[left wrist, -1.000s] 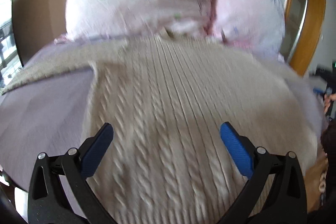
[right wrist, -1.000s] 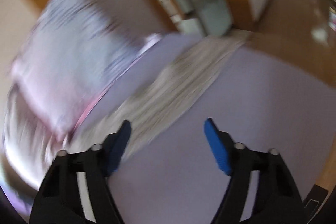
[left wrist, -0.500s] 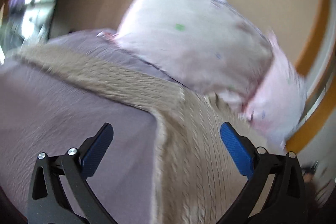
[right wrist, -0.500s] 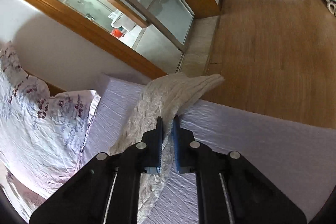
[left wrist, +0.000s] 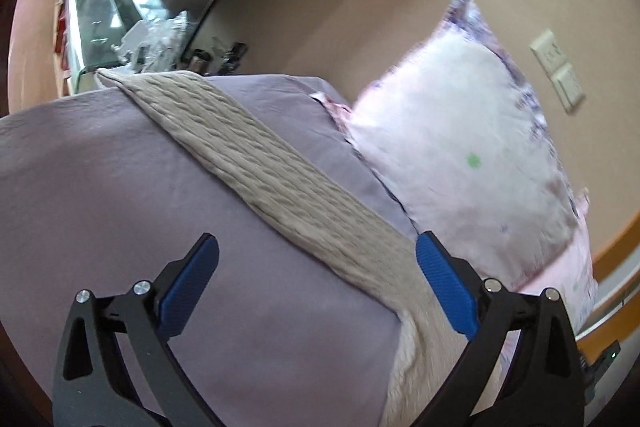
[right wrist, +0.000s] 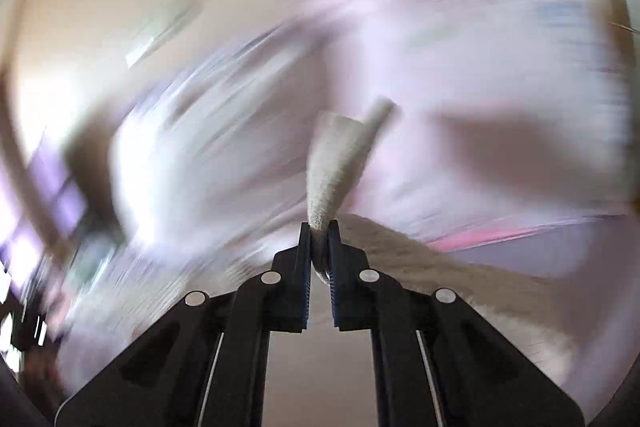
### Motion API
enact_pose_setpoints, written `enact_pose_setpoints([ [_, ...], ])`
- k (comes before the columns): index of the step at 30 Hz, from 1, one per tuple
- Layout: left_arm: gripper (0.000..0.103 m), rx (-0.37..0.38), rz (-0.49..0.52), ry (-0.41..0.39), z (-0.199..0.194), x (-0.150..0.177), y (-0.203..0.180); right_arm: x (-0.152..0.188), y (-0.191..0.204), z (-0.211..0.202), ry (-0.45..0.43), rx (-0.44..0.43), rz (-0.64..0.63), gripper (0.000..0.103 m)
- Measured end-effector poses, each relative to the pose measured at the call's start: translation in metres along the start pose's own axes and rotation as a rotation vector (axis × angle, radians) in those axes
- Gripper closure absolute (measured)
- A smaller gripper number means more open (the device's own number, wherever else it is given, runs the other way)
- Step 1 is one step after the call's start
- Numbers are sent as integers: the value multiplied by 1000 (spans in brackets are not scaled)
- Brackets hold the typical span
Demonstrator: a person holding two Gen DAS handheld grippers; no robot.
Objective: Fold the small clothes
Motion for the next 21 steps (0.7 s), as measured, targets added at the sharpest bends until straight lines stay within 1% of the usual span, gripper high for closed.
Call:
enact_pose_setpoints([
  [1, 7, -27, -15, 3, 5, -5, 7, 25, 36, 25, 102, -52, -63, 93],
  [2, 8, -38, -28, 5, 7, -8, 13, 59, 70, 50, 223, -92, -123, 93],
  [3, 10, -45, -41, 9, 11, -12, 17, 81, 88, 63, 300, -115, -157, 92],
  [4, 13, -57, -53, 14, 14, -15, 22, 95, 100, 73, 347, -132, -176, 88],
  [5, 15, -72, -71, 18, 17, -19, 29, 106, 107, 75, 369, -146, -182, 75],
  [6, 16, -83, -85, 19, 21, -22, 34, 107, 107, 74, 359, -141, -181, 55],
  [7, 18, -97, -96, 21, 24, -25, 39, 103, 103, 71, 337, -130, -175, 45],
  [8, 20, -114, -108, 22, 28, -30, 46, 93, 91, 66, 298, -110, -159, 32],
  [9, 22, -125, -122, 28, 32, -32, 51, 80, 80, 66, 270, -91, -144, 29],
  [11, 28, -130, -175, 55, 42, -35, 63, 65, 55, 51, 233, -62, -111, 29],
  [12, 29, -132, -186, 45, 43, -38, 66, 65, 46, 44, 225, -55, -98, 28],
  [14, 37, -141, -224, 48, 46, -44, 75, 63, 30, 38, 210, -30, -74, 26],
  [15, 39, -138, -245, 44, 47, -47, 77, 67, 30, 27, 205, -26, -69, 26],
  [17, 49, -135, -300, 34, 51, -55, 87, 72, 24, 25, 210, -22, -54, 26],
  [18, 51, -135, -324, 33, 53, -57, 90, 73, 22, 23, 212, -26, -47, 26],
  [19, 60, -136, -356, 33, 55, -61, 97, 74, 19, 20, 214, -33, -38, 26],
  [20, 75, -146, -376, 38, 58, -63, 102, 76, 17, 19, 216, -38, -32, 26],
  [21, 83, -161, -392, 46, 60, -65, 107, 76, 15, 13, 214, -41, -30, 26],
])
Point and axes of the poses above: each gripper's, at about its wrist camera, not at the fingertips, and z roughly the way its jaws point, y to its left, x to its underside, the point moved 10 cm from there along z, roughly the way its jaws point, and after that the axes turned 2 degrees about -y, right-handed, at the moved point
